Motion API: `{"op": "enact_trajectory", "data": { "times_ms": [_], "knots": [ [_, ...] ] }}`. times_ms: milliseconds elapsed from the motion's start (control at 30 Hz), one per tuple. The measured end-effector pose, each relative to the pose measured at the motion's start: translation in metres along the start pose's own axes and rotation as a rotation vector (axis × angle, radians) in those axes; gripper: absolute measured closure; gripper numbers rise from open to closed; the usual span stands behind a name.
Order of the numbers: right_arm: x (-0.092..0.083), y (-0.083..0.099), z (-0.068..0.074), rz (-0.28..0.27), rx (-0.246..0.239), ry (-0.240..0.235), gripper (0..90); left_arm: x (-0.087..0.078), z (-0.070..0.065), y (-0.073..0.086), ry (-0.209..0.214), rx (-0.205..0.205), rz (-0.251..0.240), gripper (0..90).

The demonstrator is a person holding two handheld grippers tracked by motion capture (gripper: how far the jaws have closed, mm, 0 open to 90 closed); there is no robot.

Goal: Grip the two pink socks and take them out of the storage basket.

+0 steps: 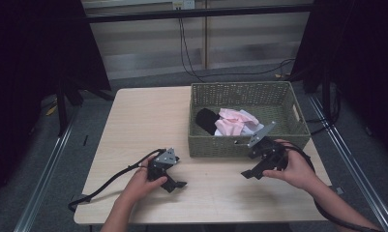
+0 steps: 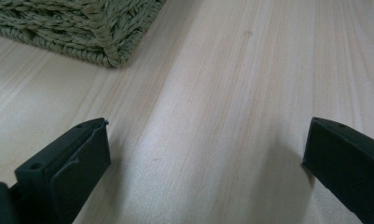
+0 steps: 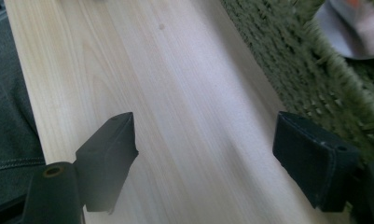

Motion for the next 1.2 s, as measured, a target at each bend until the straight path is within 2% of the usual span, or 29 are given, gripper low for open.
{"op": "enact_trajectory", "data": {
  "times_ms": [133, 367, 767, 933, 967, 1100, 1200],
  "knots": [
    [-0.013, -0.009, -0.004, 0.012, -0.007, 0.002, 21.5, 0.000, 0.000, 0.000, 0.000, 0.000, 0.000, 0.0],
    [-0.029, -0.025, -0.012, 0.002, -0.003, -0.013, 21.7, 0.000, 0.000, 0.000, 0.000, 0.000, 0.000, 0.0],
    [-0.048, -0.049, -0.041, 0.001, 0.023, 0.005, 22.4, 0.000, 0.000, 0.000, 0.000, 0.002, 0.002, 0.0],
    [-0.052, -0.058, -0.062, 0.001, 0.059, 0.034, 22.4, 0.000, 0.000, 0.000, 0.000, 0.003, 0.001, 0.0],
    [-0.051, -0.059, -0.066, -0.003, 0.079, 0.032, 22.4, 0.000, 0.000, 0.000, 0.000, 0.000, -0.002, 0.0],
    [-0.044, -0.062, -0.088, -0.007, 0.126, 0.057, 22.8, 0.000, 0.000, 0.000, 0.000, 0.003, 0.001, 0.0],
    [-0.037, -0.062, -0.101, -0.001, 0.145, 0.083, 23.5, 0.000, 0.000, 0.000, -0.001, 0.000, 0.000, 0.0]
  ]
}}
Point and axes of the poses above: each handheld gripper's, and its own axes: x roughly forward along the jaws, y roughly out of its underside, z roughly to its left, the point moved 8 cm from there along x, roughly forward along the jaws, and after that the axes turned 3 degrees about y, right-handed, at the moved point
